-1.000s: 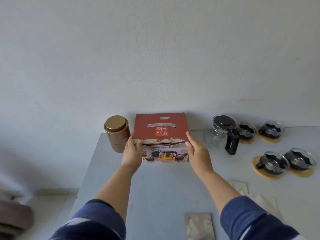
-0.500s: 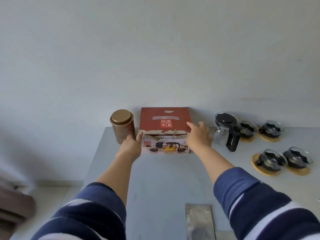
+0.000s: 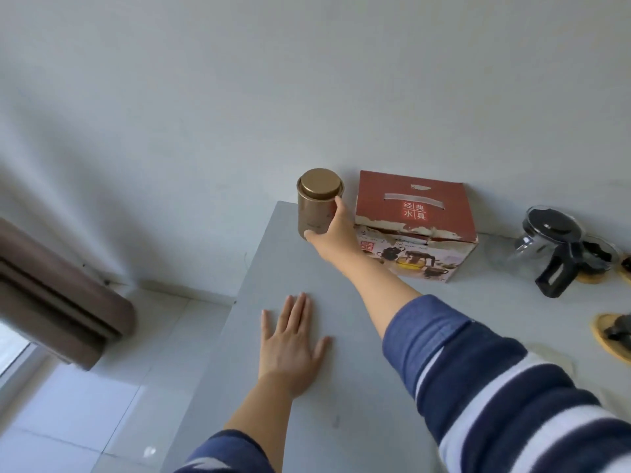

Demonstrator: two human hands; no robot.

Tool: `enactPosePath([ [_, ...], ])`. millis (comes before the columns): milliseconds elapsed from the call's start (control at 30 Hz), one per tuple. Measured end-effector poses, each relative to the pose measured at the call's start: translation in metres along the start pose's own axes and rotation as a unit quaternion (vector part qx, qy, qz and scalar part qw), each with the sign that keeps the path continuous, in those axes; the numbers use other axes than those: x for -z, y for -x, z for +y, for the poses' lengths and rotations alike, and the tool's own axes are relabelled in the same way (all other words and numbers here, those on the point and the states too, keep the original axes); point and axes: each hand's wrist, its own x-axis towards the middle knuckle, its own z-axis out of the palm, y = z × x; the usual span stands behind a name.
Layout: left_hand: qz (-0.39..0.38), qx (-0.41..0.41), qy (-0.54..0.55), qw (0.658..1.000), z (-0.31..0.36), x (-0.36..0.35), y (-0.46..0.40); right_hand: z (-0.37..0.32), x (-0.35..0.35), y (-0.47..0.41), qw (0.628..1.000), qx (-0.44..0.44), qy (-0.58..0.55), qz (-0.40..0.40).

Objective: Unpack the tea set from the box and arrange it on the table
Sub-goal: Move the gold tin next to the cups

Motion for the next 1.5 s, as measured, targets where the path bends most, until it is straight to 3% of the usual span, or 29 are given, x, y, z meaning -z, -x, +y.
enactPosePath([
  [200, 0.063, -0.008, 0.037, 0.997, -0.005, -0.009, -0.005, 0.010, -0.024, -0.044, 0.989, -0.124, -0.046, 0.067],
  [467, 0.093, -0.003, 0.050, 0.994, -0.006, -0.014, -0.006, 0.022, -0.041, -0.071, 0.983, -0.089, -0.081, 0.142],
  [733, 0.060, 0.011, 0.014, 0.998, -0.004, -0.007, -0.004, -0.028, -0.006, -0.032, 0.977, -0.043, -0.183, 0.102],
  [867, -0.006, 0.060, 0.007, 0.998, 0.025, 0.011, -0.006, -0.062, 0.049, 0.003, 0.971, -0.026, -0.222, 0.083],
  [1000, -0.006, -0.013, 0.039, 0.999, 0.097, 0.024, -0.005, -0.058, 0.125, 0.037, 0.978, -0.014, -0.182, 0.100],
  [1233, -0.056, -0.151, 0.086, 0.983, 0.254, 0.008, -0.004, 0.024, 0.280, 0.090, 0.972, -0.060, -0.133, 0.186],
  [1500, -0.193, -0.123, 0.029, 0.973, 0.406, -0.024, -0.016, 0.136, 0.448, 0.117, 0.955, -0.109, -0.088, 0.263],
])
